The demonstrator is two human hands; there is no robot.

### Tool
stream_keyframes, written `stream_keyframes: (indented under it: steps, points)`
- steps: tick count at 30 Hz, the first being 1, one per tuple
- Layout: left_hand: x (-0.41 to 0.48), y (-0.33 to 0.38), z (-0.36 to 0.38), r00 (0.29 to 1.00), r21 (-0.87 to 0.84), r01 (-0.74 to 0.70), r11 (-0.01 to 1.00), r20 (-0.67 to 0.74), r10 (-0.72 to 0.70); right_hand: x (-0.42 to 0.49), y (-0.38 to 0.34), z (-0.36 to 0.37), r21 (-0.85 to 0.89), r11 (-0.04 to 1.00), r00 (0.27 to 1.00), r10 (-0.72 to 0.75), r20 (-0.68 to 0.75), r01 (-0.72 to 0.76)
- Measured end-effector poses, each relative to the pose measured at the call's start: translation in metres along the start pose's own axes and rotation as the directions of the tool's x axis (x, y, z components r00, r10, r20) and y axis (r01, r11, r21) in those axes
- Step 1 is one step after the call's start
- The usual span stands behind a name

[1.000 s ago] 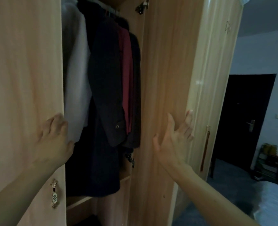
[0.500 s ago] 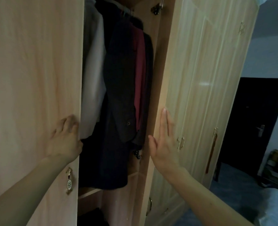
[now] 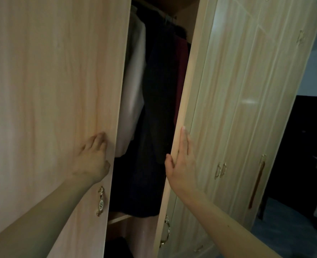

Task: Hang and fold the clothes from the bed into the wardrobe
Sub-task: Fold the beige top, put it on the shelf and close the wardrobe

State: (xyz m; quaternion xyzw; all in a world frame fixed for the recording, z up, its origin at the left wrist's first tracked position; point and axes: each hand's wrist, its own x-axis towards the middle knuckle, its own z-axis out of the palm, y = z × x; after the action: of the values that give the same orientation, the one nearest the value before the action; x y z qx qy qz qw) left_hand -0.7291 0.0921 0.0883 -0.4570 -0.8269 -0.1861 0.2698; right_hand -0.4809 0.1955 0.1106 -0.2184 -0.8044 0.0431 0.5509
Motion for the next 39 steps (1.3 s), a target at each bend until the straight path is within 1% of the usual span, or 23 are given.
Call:
stream_keyframes:
  steps: [5, 10, 15, 17, 21, 26, 31, 34, 39]
  points:
    - [0.0, -0.001, 0.0, 0.999, 0.022, 0.037, 0.999, 0.014, -0.038, 0.006, -0.001, 0.013, 0.031, 0.999, 0.999, -0.03, -0.018, 0.031]
    - [-0.001, 0.003, -0.004, 0.999, 0.065, 0.032, 0.997, 0.008, -0.032, 0.012, -0.005, 0.032, 0.038, 0.997, 0.998, -0.062, 0.014, 0.061]
    - [0.003, 0.004, 0.001, 0.999, 0.124, 0.039, 0.991, 0.008, -0.041, 0.02, -0.008, 0.06, 0.087, 0.995, 0.999, -0.044, -0.01, 0.044]
    - [0.006, 0.005, 0.005, 0.999, 0.132, 0.043, 0.99, 0.006, -0.044, 0.024, -0.01, 0.071, 0.078, 0.996, 0.999, -0.046, -0.008, 0.047]
    - [0.008, 0.006, 0.015, 1.0, 0.221, 0.023, 0.975, -0.003, -0.023, 0.031, -0.016, 0.092, 0.047, 0.997, 0.998, -0.068, 0.009, 0.068]
    - [0.002, 0.005, 0.018, 0.999, 0.321, 0.037, 0.946, -0.006, -0.038, 0.039, -0.019, 0.111, -0.014, 0.995, 0.995, -0.097, 0.02, 0.097]
    - [0.004, 0.003, 0.022, 0.999, 0.334, 0.037, 0.942, 0.004, -0.041, 0.05, -0.02, 0.124, -0.044, 0.986, 0.983, -0.155, 0.097, 0.159]
    - [0.002, 0.0, 0.024, 1.0, 0.355, 0.02, 0.935, 0.013, -0.026, 0.055, -0.02, 0.134, -0.024, 0.984, 0.975, -0.171, 0.142, 0.176]
    - [0.002, -0.002, 0.027, 0.999, 0.34, 0.016, 0.94, 0.022, -0.025, 0.062, -0.018, 0.151, -0.008, 0.979, 0.961, -0.199, 0.193, 0.204]
